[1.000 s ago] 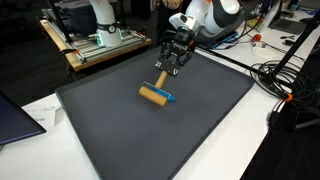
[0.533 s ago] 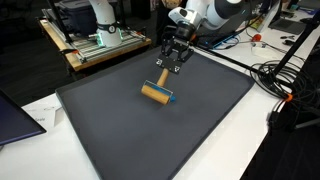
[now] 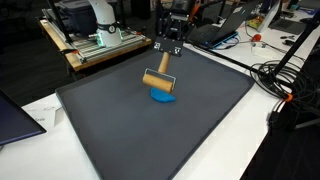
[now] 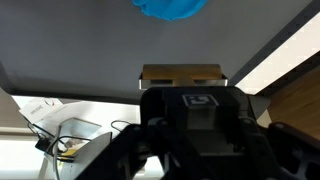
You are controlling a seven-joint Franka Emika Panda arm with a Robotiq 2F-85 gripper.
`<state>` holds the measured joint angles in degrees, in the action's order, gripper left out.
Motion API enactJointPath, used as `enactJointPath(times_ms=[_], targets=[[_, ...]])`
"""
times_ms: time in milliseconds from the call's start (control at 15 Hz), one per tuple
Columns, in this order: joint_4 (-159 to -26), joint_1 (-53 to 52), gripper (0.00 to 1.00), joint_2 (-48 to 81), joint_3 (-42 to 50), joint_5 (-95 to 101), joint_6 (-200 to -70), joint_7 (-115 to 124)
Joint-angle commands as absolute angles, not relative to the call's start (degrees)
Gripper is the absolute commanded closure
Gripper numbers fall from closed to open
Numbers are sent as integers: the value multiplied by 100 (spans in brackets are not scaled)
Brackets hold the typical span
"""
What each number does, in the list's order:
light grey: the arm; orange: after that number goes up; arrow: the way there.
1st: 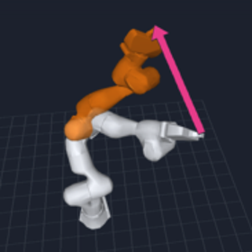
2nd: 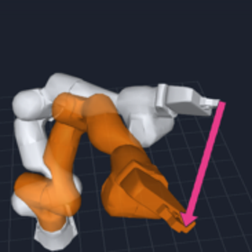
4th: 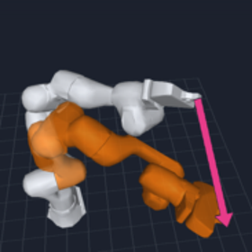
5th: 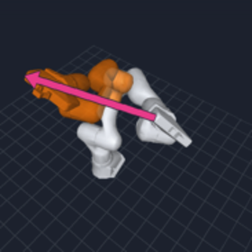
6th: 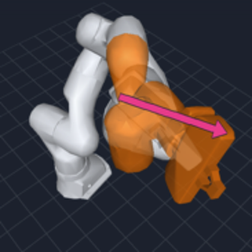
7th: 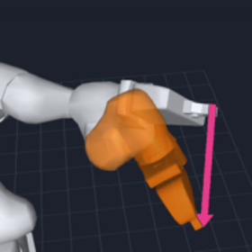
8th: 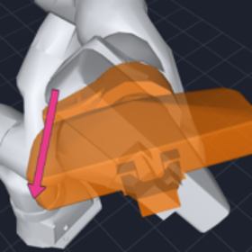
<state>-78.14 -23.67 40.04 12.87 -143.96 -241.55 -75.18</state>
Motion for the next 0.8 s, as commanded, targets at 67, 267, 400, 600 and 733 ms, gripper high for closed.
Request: enactJointPath(times_ms=[67, 267, 400, 600, 733], targets=[[-8229, -1209, 78, 3150, -14, -14396, -24235, -7895], [-8285, -83, 78, 2929, -1171, -14383, -24222, -8071], [-8345, 625, 78, 2868, -1805, -14382, -24222, -8197], [-8394, 1691, 78, 2866, -2743, -14381, -24233, -8478], [-8414, 2339, 78, 2940, -3300, -14381, -24234, -8697]])
